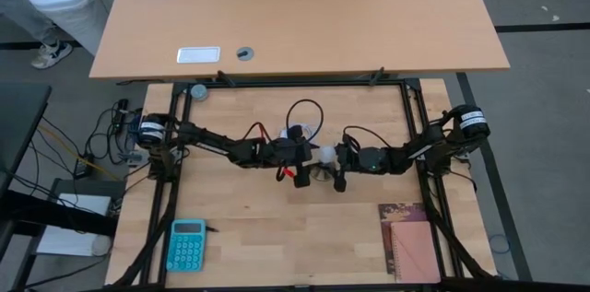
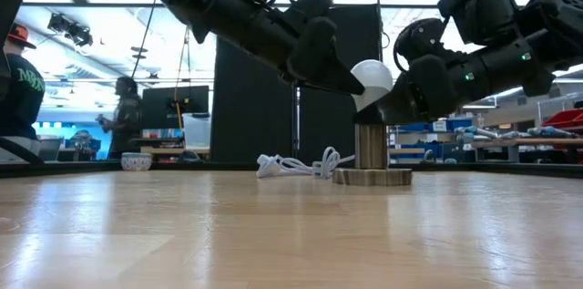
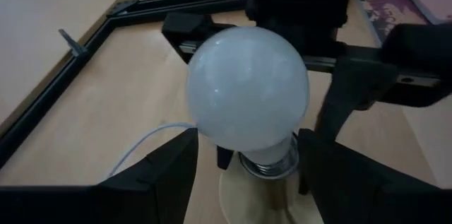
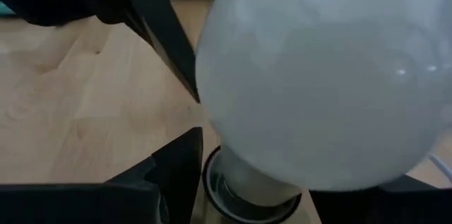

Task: Screw lightbulb
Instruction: Insert the white lightbulb into the lamp socket

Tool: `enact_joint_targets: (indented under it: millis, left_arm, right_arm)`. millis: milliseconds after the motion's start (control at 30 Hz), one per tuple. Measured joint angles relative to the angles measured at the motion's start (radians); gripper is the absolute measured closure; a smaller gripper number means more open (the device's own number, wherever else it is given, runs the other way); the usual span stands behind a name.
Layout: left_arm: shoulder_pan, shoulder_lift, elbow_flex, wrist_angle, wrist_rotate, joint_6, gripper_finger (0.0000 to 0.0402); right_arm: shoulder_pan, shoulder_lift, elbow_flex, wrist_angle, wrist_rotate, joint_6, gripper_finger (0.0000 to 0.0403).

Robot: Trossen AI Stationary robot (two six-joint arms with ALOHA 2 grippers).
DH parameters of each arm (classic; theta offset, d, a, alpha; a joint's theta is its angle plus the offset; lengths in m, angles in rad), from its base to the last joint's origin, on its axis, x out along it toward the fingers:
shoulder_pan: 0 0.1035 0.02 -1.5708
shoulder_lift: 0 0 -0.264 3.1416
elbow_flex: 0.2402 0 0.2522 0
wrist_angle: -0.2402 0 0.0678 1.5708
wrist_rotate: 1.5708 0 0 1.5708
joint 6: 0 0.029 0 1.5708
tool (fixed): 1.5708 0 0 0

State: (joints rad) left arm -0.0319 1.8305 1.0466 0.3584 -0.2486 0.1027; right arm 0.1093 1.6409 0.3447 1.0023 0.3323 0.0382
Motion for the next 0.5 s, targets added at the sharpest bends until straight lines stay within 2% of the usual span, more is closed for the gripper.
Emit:
enact_joint_targets:
  millis: [500]
  left_arm:
    - [-0.006,0.000,0.000,-0.057,0.031,0.018,0.0154]
  right_arm:
    - [0.000,0.000,0.000,-0.004,-0.020,-0.050,0.0174]
